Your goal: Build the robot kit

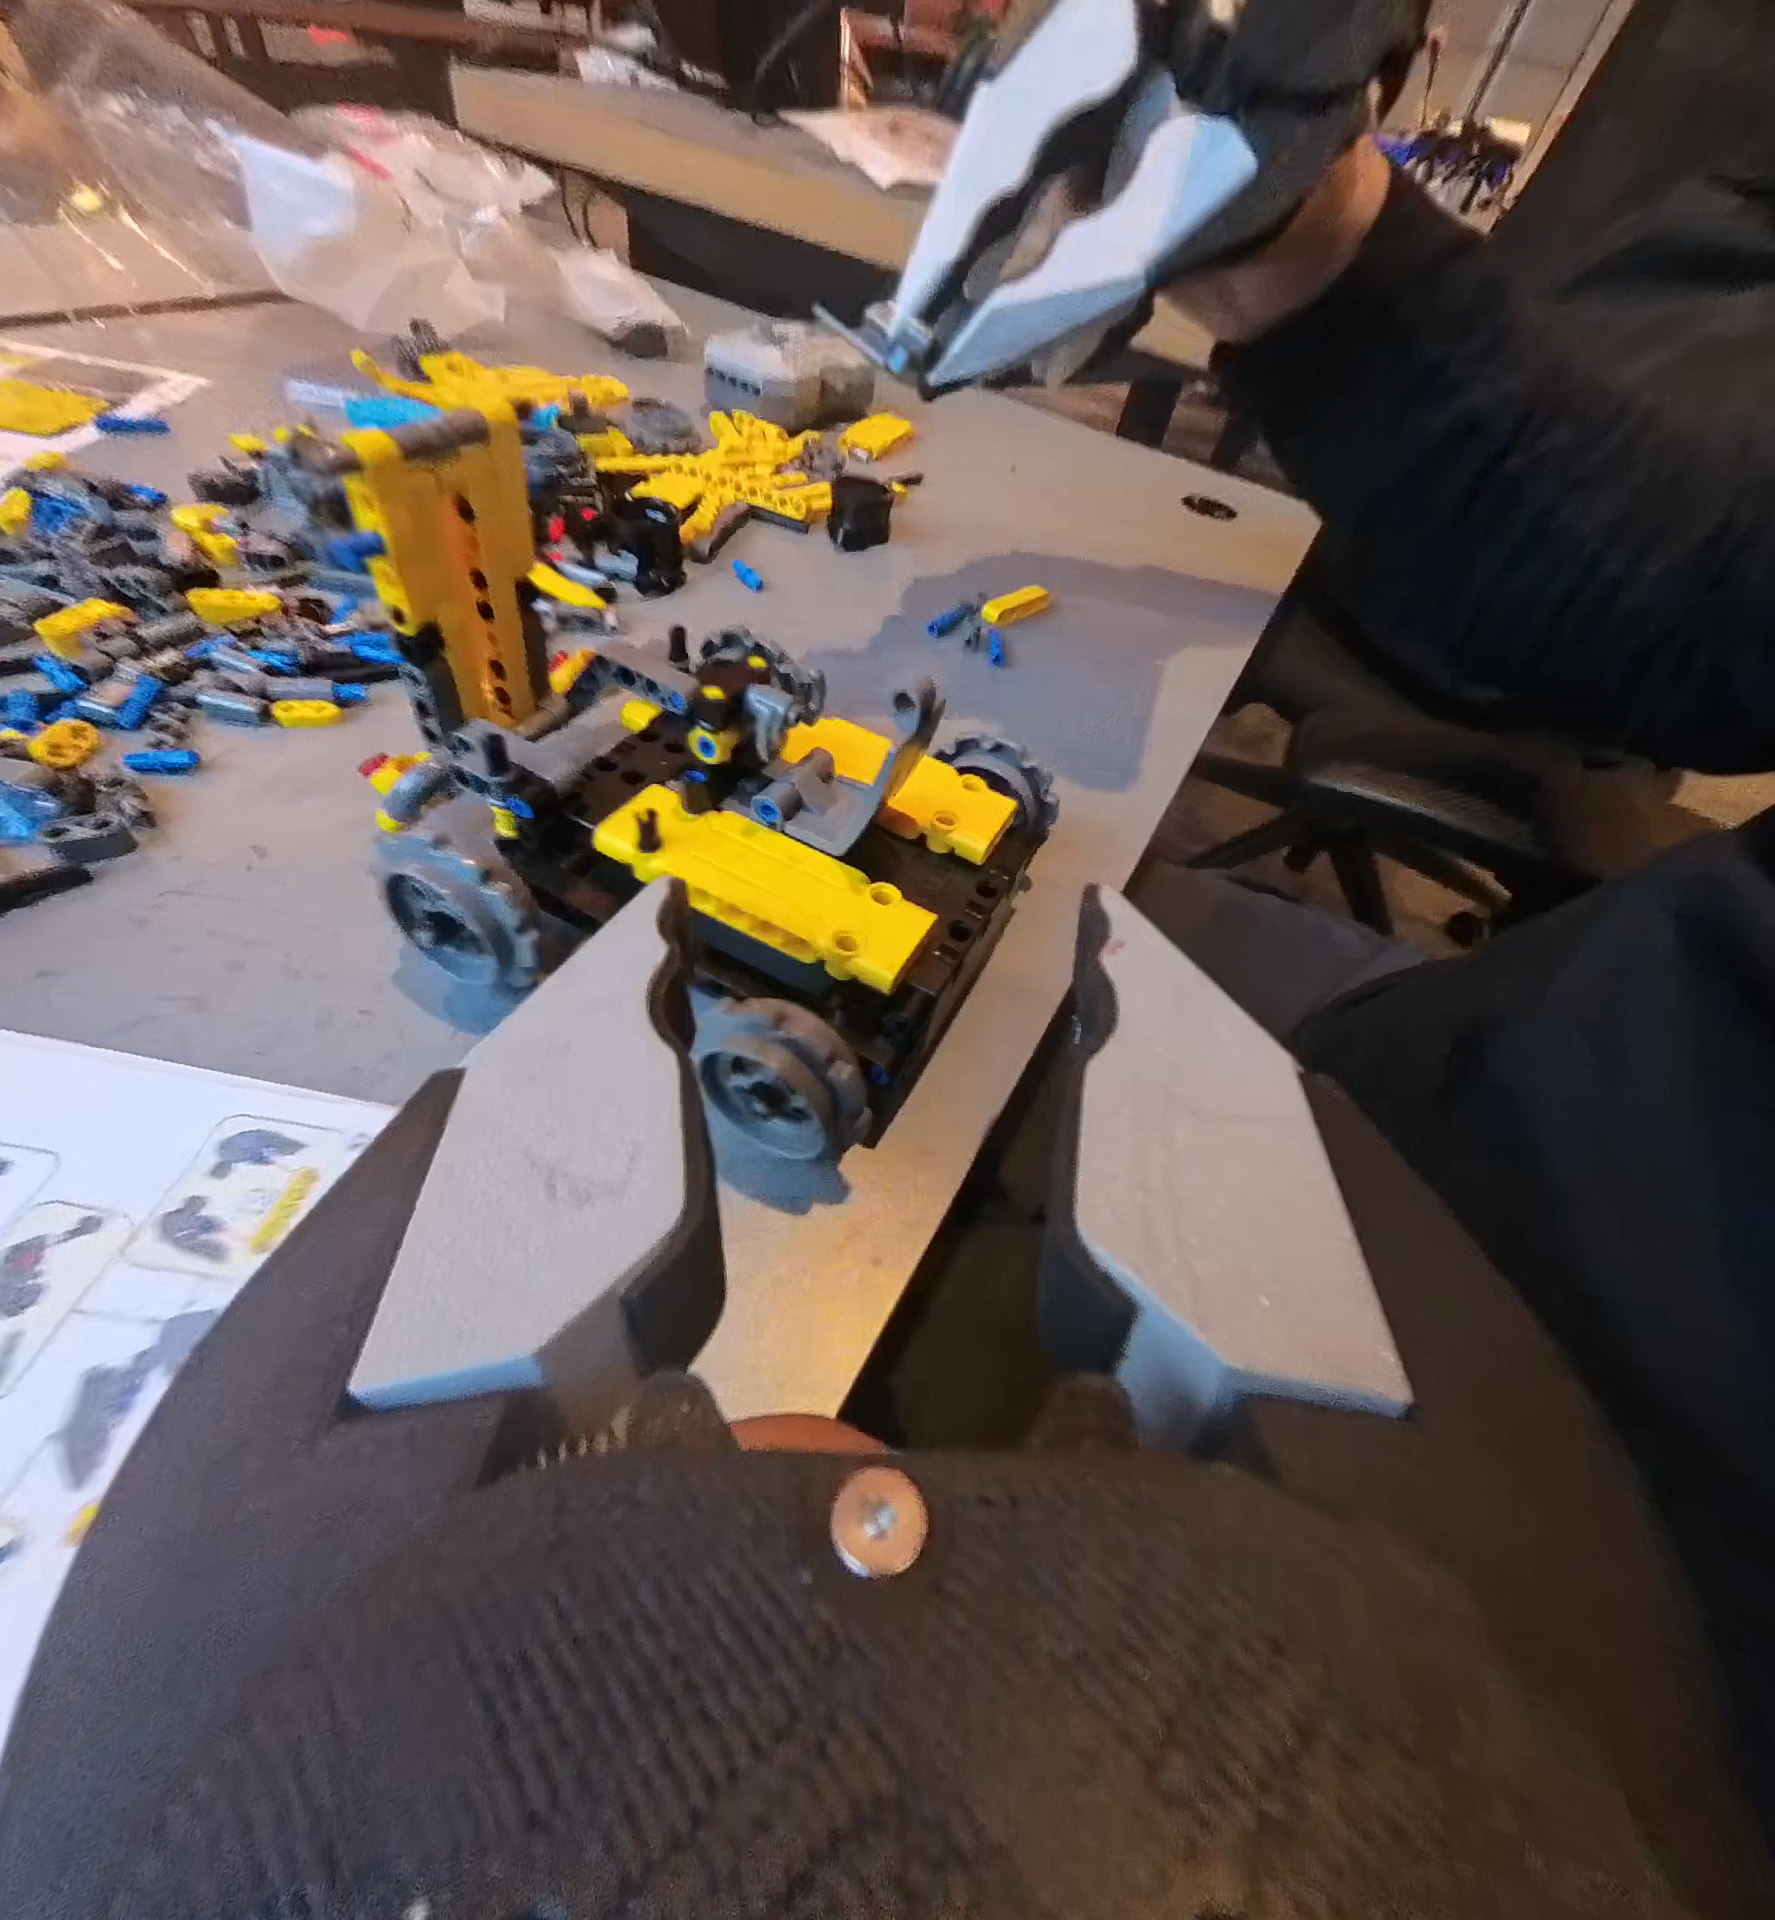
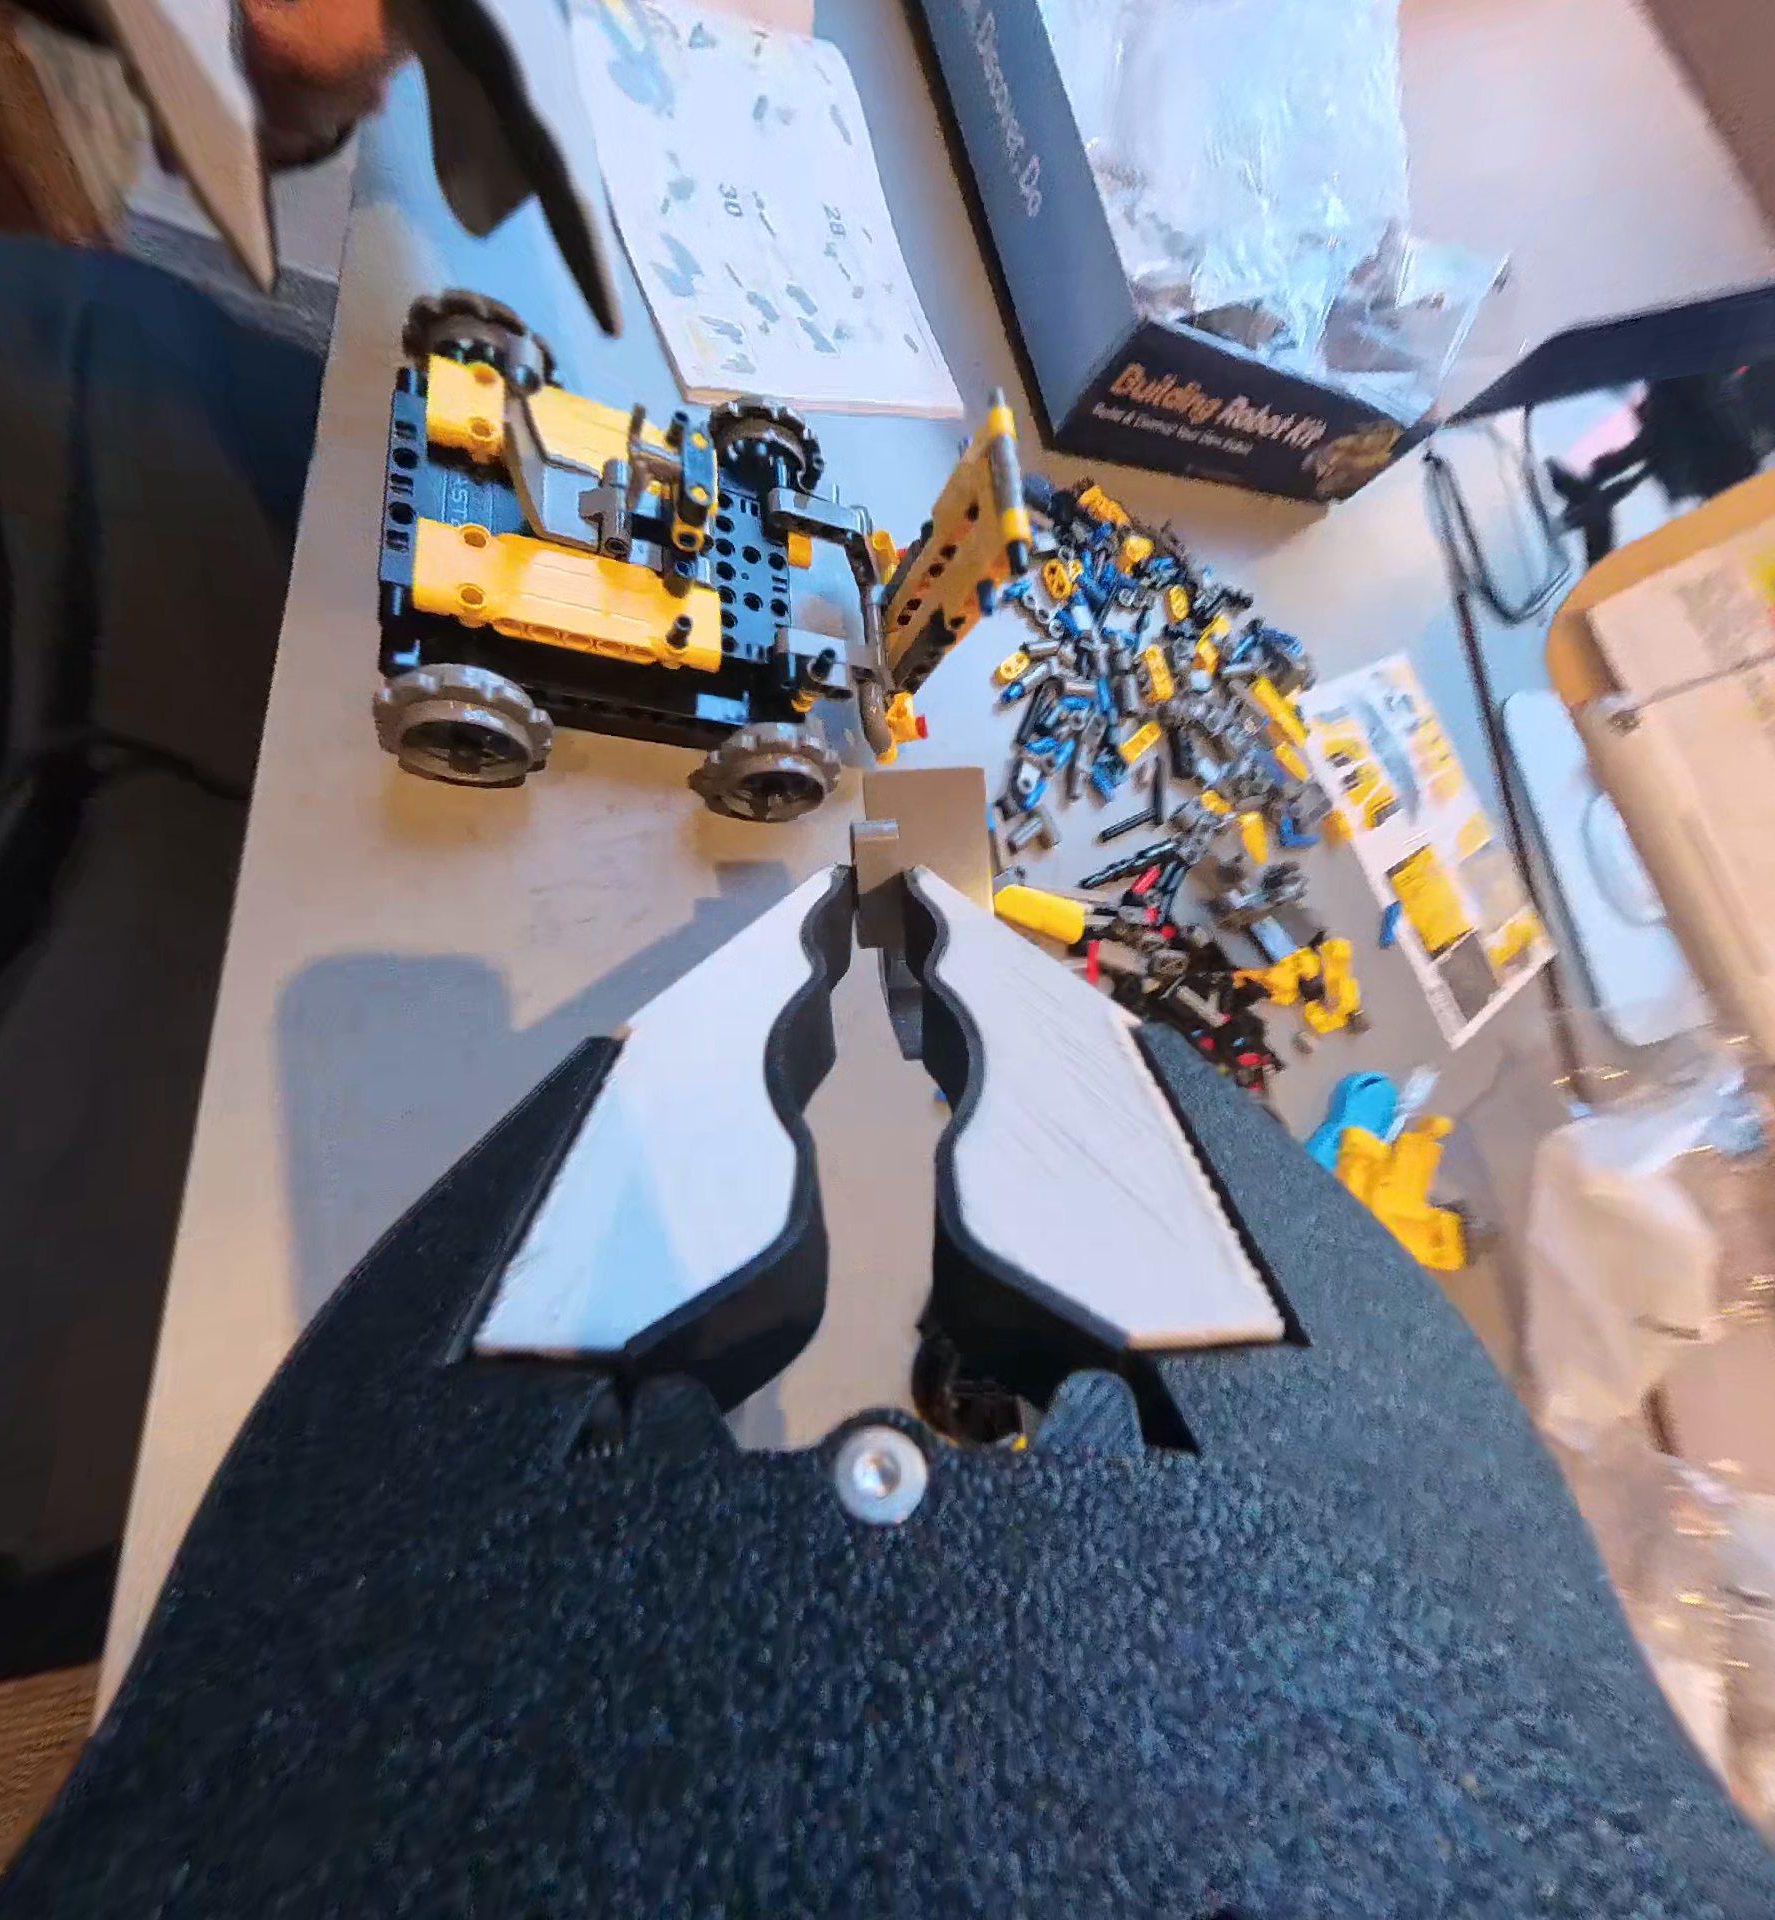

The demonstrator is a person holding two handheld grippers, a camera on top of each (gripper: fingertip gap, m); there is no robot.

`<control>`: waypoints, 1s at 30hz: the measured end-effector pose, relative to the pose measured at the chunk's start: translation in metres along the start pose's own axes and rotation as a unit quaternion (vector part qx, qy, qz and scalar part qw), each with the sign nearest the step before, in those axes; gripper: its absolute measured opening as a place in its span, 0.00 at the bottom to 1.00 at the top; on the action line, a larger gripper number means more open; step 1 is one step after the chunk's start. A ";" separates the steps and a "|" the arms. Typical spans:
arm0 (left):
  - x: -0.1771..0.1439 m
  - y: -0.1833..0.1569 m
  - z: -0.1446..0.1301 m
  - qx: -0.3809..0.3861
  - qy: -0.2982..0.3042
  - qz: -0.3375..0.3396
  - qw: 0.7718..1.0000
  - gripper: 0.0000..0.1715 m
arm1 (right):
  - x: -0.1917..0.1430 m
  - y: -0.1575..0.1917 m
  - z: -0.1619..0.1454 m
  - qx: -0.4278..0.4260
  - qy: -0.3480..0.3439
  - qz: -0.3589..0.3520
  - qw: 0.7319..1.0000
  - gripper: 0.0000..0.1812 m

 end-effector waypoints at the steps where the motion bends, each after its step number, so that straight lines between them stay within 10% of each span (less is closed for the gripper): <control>1: -0.008 0.002 0.005 -0.001 -0.009 0.001 1.000 0.41 | -0.002 0.000 0.005 -0.021 0.004 -0.010 1.000 0.05; 16: 0.042 -0.001 0.094 -0.159 0.037 -0.151 0.975 0.27 | 0.020 0.048 0.082 -0.365 0.108 -0.072 0.922 0.04; 22: 0.062 -0.007 0.088 -0.165 0.079 -0.189 0.965 0.01 | 0.014 0.045 0.090 -0.366 0.094 -0.080 0.922 0.04; 30: 0.055 0.005 0.085 -0.266 -0.048 -0.153 0.951 0.00 | 0.008 0.025 0.086 -0.240 0.025 -0.140 0.960 0.06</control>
Point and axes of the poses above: each gripper's, where its closed fingertips meet, x out along the fingers, z out of its top, y = z × x across the jaws, the point moved 8 cm from there along -x, back along the fingers, and after that the axes turned 9 degrees about -x, right-handed, at the moved point
